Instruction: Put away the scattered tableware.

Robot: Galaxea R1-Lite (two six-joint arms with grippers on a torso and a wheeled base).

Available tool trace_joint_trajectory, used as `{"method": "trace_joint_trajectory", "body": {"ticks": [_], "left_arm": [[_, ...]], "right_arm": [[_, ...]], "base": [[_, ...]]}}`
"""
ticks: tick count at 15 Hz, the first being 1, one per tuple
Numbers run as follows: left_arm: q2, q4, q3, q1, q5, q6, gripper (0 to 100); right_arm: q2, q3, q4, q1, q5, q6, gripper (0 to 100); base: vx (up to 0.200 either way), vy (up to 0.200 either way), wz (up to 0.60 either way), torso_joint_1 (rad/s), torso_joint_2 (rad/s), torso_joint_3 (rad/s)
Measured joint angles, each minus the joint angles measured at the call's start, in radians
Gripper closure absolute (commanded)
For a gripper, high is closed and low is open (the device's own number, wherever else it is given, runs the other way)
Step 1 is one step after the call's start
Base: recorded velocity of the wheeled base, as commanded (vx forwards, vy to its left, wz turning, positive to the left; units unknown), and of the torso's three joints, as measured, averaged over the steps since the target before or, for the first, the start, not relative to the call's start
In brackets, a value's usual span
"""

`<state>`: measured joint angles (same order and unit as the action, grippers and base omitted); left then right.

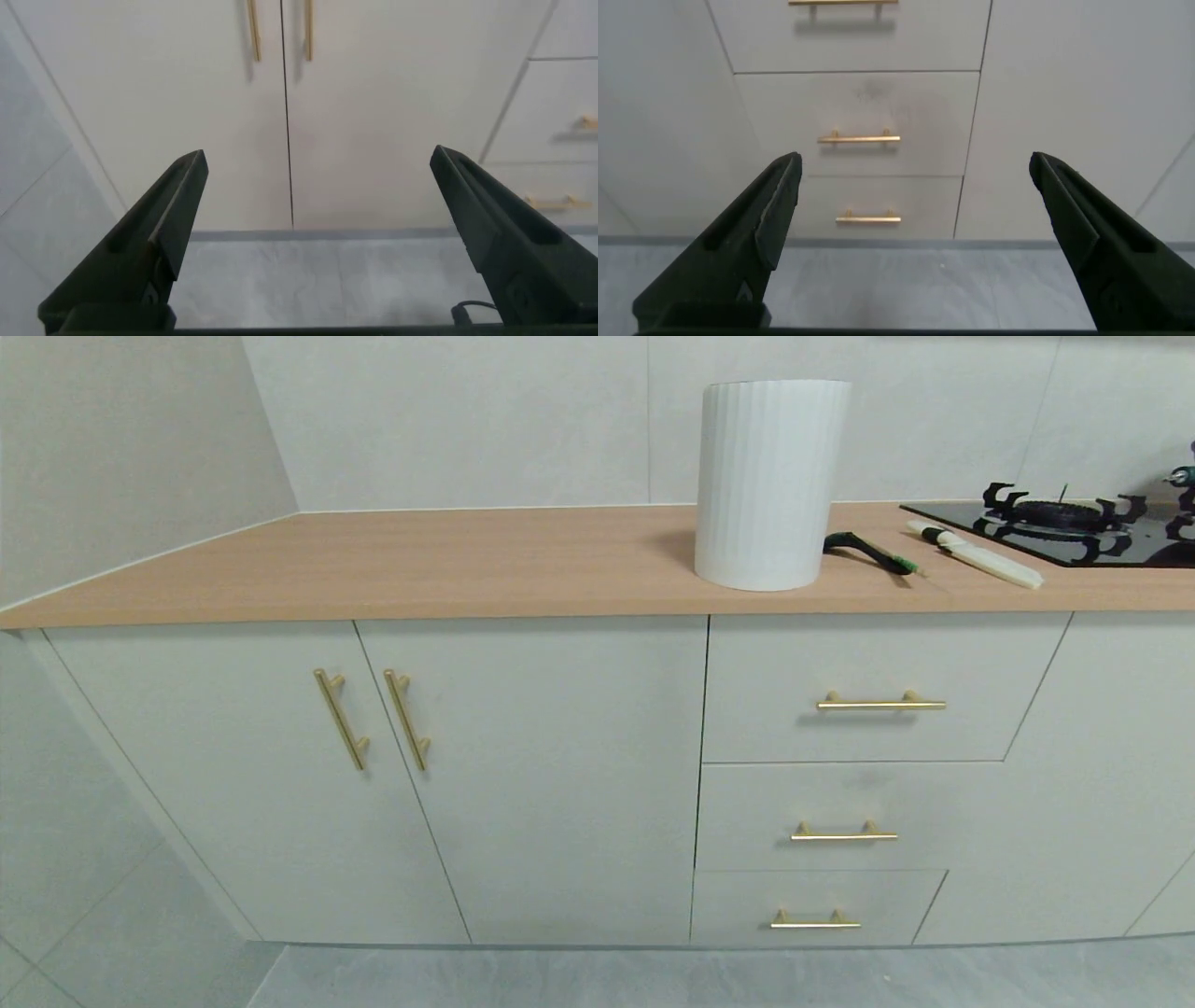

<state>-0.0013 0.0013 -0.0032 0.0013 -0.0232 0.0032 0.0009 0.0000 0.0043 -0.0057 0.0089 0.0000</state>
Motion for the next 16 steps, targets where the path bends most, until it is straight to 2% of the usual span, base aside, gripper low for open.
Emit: {"method": "trace_joint_trajectory", "body": {"ticks": [12, 13, 16], "left_arm": [[0.000, 0.000, 0.000, 0.000, 0.000, 0.001, 0], [0.000, 0.000, 0.000, 0.000, 0.000, 0.001, 0], [0.000, 0.000, 0.000, 0.000, 0.000, 0.001, 0]], "right_arm": [[0.001, -0.009, 0.001, 0.000, 0.006, 0.006, 0], [0.007, -0.035, 0.015, 0.004, 0.016, 0.037, 0], [0.118, -0.226, 0.049, 0.056, 0.057, 0.106, 0]], "base": [[0.000, 0.000, 0.00, 0.000, 0.00, 0.000], [0.000, 0.000, 0.00, 0.000, 0.00, 0.000], [0.000, 0.000, 0.00, 0.000, 0.00, 0.000]]}}
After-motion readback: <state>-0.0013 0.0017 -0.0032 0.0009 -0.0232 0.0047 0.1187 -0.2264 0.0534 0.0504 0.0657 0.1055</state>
